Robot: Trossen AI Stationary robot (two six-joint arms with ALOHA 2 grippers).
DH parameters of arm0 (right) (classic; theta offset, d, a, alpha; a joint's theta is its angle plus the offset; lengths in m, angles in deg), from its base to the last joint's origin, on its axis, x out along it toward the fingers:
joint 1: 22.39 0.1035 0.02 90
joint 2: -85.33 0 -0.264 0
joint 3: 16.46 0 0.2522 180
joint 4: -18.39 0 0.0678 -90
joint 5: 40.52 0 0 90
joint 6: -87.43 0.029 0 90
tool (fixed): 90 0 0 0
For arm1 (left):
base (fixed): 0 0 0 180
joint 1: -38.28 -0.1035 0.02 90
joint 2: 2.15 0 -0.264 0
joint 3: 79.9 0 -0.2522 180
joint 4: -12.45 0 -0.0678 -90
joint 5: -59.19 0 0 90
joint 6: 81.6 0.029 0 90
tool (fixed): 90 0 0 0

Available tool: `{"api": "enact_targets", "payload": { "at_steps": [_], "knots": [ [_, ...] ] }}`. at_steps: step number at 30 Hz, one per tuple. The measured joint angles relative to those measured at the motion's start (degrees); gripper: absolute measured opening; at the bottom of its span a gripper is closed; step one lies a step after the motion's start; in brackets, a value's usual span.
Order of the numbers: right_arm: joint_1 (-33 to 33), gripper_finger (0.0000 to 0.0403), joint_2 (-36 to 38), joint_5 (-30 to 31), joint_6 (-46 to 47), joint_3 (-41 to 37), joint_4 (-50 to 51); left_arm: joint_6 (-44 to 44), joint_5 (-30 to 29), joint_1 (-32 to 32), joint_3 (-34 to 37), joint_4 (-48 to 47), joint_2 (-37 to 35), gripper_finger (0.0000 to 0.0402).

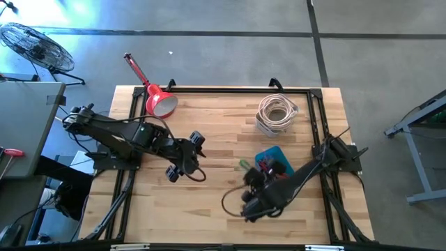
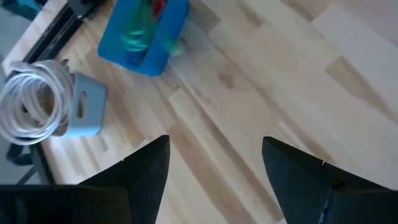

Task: Pick & Place USB Port
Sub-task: Put the green charger cable into the blue bin

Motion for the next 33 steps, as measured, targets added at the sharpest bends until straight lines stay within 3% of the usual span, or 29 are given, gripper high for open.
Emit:
{"api": "enact_targets", "payload": {
  "at_steps": [5,18,29,33],
  "knots": [
    [-3.6,0.0,2.0,1.5,2.8,-3.1,0.1,0.5,-3.7,-0.1,0.0,-0.6,0.0,0.0248],
    [-10.3,0.0,2.7,-12.9,6.2,-20.9,-0.1,1.4,-7.5,-0.1,0.0,-3.7,-2.0,0.0248],
    [-6.8,0.0,2.7,-24.0,10.0,-20.9,-6.3,1.8,-12.6,-0.1,0.0,-3.6,-1.9,0.0248],
    [-6.7,0.0016,2.7,-19.9,8.7,-20.9,-6.5,1.8,-13.4,-0.1,0.0,-3.1,-1.9,0.0248]
  ]
}}
